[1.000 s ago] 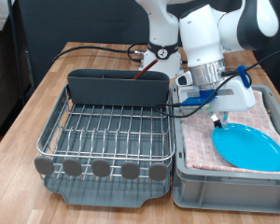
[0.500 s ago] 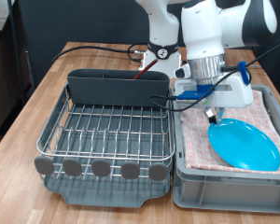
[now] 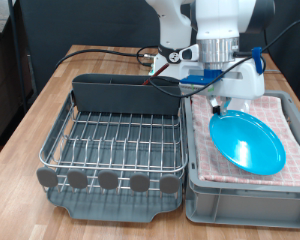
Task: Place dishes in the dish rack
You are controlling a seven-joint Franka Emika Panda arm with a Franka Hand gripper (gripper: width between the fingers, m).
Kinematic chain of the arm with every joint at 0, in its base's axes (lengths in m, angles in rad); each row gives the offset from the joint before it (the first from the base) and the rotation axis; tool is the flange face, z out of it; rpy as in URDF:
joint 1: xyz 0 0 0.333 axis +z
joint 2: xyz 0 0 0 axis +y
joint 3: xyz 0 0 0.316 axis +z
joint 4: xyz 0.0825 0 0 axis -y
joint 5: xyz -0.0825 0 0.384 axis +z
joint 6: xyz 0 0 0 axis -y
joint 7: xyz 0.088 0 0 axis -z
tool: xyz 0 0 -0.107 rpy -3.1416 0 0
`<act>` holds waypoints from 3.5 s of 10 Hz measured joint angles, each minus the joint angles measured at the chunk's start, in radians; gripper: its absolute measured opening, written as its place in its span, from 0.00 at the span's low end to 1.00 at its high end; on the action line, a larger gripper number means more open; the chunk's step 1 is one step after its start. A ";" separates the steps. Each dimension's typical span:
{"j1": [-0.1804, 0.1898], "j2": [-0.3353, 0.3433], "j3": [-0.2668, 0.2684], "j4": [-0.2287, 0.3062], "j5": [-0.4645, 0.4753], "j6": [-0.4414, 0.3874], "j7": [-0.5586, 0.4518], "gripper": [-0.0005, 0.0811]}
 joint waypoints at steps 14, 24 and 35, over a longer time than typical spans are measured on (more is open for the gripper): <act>-0.135 -0.298 -0.068 0.007 -0.438 -0.420 0.120 0.03; -0.204 -0.229 -0.180 0.232 -0.764 -0.639 -0.467 0.03; -0.204 -0.157 -0.174 0.262 -0.919 -0.607 -0.535 0.03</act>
